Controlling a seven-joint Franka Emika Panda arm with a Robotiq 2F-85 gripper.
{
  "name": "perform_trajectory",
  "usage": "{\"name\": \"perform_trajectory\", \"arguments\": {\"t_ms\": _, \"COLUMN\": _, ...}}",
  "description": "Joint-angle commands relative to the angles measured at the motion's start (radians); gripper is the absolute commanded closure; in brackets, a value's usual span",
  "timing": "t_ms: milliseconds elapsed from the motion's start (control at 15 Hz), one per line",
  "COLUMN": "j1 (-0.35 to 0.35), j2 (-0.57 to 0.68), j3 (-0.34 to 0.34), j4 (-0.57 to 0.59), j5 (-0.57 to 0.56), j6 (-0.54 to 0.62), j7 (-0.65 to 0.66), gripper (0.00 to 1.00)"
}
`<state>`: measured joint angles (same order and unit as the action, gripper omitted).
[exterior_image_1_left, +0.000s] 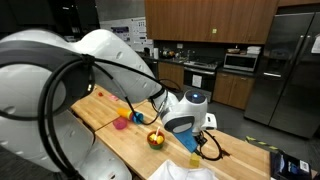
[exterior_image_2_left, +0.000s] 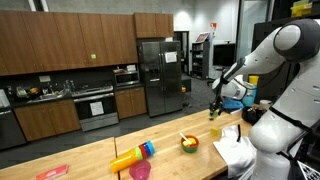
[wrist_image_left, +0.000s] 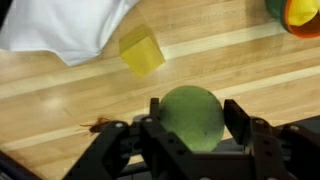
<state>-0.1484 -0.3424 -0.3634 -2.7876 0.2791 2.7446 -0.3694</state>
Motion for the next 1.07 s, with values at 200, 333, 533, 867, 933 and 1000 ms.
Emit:
{"name": "perform_trajectory", "arguments": {"t_ms": 200, "j1": -0.053, "j2": 0.003, "j3": -0.024, "j4": 0.000, "j5": -0.022, "j6": -0.002, "j7": 0.067, "gripper": 0.36}}
{"name": "perform_trajectory", "arguments": {"t_ms": 333, "j1": -0.053, "j2": 0.007, "j3": -0.022, "j4": 0.000, "j5": -0.021, "j6": -0.002, "j7": 0.076, "gripper": 0.36}}
{"name": "perform_trajectory", "arguments": {"t_ms": 533, "j1": -0.053, "j2": 0.008, "j3": -0.021, "j4": 0.000, "j5": -0.021, "j6": -0.002, "j7": 0.078, "gripper": 0.36}}
{"name": "perform_trajectory", "arguments": {"t_ms": 867, "j1": -0.053, "j2": 0.009, "j3": -0.020, "j4": 0.000, "j5": -0.021, "j6": -0.002, "j7": 0.080, "gripper": 0.36}}
{"name": "perform_trajectory", "arguments": {"t_ms": 933, "j1": -0.053, "j2": 0.009, "j3": -0.020, "j4": 0.000, "j5": -0.021, "j6": -0.002, "j7": 0.080, "gripper": 0.36}}
{"name": "perform_trajectory", "arguments": {"t_ms": 1000, "j1": -0.053, "j2": 0.009, "j3": -0.020, "j4": 0.000, "j5": -0.021, "j6": -0.002, "j7": 0.080, "gripper": 0.36}}
